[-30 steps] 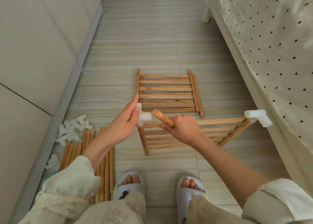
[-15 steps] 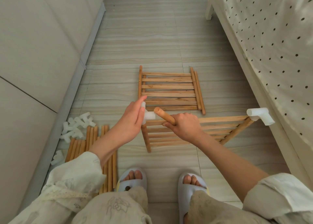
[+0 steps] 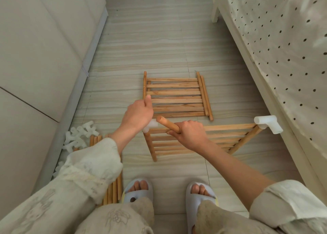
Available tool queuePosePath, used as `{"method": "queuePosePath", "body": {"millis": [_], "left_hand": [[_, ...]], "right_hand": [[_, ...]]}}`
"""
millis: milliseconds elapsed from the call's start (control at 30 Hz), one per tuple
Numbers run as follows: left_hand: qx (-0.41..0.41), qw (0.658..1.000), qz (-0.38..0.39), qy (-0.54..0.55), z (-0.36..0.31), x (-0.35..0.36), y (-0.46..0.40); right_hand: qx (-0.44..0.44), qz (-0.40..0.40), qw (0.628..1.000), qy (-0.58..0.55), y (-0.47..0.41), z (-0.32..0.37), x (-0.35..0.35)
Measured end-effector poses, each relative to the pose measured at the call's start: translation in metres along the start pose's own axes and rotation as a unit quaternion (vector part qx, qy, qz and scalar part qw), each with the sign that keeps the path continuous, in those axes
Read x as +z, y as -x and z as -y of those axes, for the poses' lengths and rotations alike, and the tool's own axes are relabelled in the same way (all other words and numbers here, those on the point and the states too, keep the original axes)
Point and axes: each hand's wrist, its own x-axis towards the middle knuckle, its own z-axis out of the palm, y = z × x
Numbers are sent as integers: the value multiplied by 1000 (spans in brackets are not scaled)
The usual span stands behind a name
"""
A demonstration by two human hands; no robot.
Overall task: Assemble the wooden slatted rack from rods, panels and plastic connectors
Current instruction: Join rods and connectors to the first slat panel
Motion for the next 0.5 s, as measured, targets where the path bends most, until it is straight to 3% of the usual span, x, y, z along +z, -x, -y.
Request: {"method": "queuePosePath", "body": {"millis": [167,500], "left_hand": [[-34,997,-58,-44,5,16,-1],[26,994,-101,-26,8,24,20]], "right_hand": [[-12,-1,1000,1,4,0,-2],[-1,37,999,-2,9,-1,-8]]}}
